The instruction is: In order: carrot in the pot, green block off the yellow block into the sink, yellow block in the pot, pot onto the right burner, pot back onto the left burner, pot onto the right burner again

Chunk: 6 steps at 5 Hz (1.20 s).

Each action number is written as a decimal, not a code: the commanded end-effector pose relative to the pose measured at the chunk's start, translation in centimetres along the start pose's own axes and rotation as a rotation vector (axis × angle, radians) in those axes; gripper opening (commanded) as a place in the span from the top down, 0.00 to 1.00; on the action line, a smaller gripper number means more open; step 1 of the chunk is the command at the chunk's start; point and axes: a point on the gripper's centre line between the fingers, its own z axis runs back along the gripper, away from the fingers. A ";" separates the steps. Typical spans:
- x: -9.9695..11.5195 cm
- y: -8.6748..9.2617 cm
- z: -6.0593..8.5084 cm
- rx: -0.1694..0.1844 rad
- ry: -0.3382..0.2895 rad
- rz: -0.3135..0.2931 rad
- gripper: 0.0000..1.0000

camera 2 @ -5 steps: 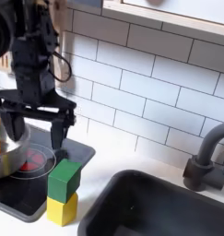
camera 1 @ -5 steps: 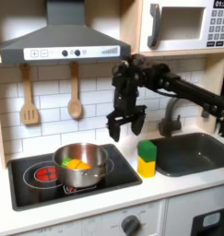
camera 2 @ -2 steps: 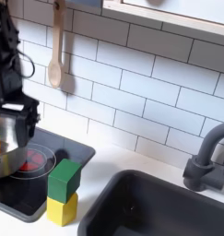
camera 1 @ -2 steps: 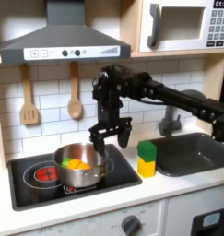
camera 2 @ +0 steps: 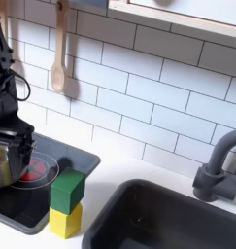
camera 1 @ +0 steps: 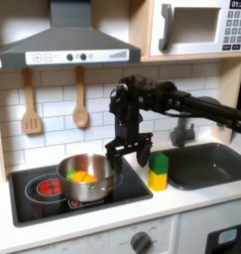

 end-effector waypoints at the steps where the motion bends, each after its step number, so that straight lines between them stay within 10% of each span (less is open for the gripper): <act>1: 0.0 -1.7 -1.0 0.031 -0.008 -0.025 0.00; 6: 0.5 -4.4 -2.8 0.035 0.041 -0.057 0.00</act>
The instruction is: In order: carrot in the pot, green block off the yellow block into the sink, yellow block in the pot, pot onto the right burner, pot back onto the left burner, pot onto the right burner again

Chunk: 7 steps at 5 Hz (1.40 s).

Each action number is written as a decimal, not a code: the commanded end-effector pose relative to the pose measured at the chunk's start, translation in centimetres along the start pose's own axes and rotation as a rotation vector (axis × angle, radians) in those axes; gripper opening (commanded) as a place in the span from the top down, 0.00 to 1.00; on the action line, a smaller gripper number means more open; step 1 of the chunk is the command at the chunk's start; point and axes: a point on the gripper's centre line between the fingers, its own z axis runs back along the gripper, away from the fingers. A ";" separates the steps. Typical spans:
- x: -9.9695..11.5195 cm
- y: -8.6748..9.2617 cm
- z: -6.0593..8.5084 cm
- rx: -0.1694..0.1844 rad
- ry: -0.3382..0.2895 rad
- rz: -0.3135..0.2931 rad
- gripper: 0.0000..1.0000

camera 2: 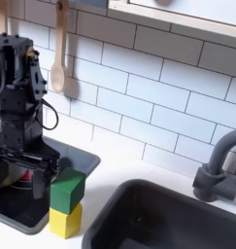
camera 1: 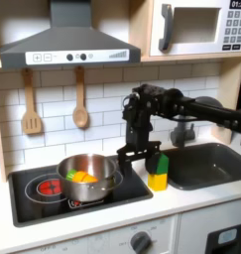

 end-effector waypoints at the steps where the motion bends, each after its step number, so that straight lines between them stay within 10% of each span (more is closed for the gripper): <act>1: -0.4 -3.0 0.3 -0.038 -0.007 -0.068 0.00; 7: -0.9 -4.2 0.0 -0.034 -0.007 -0.072 0.00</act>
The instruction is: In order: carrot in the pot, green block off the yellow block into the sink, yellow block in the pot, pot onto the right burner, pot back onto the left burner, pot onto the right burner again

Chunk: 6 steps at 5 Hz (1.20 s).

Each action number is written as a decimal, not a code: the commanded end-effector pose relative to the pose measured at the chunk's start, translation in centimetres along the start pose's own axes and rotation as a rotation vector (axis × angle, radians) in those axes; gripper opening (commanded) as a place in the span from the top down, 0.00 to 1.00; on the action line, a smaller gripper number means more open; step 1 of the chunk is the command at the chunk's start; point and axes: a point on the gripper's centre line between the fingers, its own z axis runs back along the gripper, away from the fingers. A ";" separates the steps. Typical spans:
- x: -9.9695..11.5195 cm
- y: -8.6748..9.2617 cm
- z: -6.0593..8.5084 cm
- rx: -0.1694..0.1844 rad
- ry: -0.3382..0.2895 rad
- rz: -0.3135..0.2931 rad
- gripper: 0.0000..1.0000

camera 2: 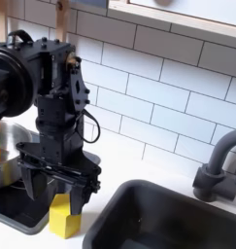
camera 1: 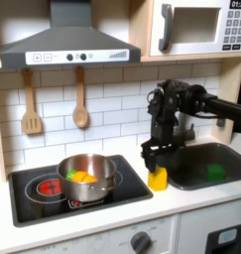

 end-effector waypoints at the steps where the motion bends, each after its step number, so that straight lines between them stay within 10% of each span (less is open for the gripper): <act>1: 0.3 0.7 -1.5 0.023 0.023 0.006 0.00; 6: 0.7 0.5 -1.2 0.027 -0.002 0.009 0.00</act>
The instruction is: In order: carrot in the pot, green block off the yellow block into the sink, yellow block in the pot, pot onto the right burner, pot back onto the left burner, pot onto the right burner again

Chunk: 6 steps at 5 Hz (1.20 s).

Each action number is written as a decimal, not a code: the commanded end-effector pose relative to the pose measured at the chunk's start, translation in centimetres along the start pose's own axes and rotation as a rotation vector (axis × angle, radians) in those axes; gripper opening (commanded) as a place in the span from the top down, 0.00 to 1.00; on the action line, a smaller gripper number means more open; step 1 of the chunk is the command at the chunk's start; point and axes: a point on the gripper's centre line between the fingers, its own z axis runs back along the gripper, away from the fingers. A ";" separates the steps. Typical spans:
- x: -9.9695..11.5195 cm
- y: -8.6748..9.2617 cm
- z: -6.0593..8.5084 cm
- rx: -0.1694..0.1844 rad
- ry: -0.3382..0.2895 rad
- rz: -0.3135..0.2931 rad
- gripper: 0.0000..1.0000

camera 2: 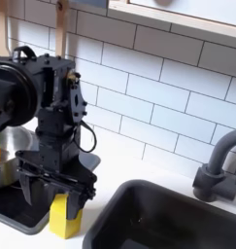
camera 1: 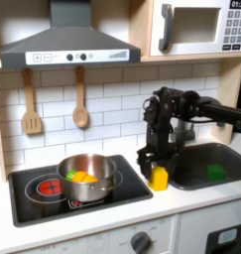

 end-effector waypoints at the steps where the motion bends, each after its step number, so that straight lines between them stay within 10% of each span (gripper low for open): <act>1: 0.2 -0.1 0.4 -0.007 -0.007 0.013 0.00; 6: 0.2 -1.0 -0.4 0.008 -0.009 0.010 0.00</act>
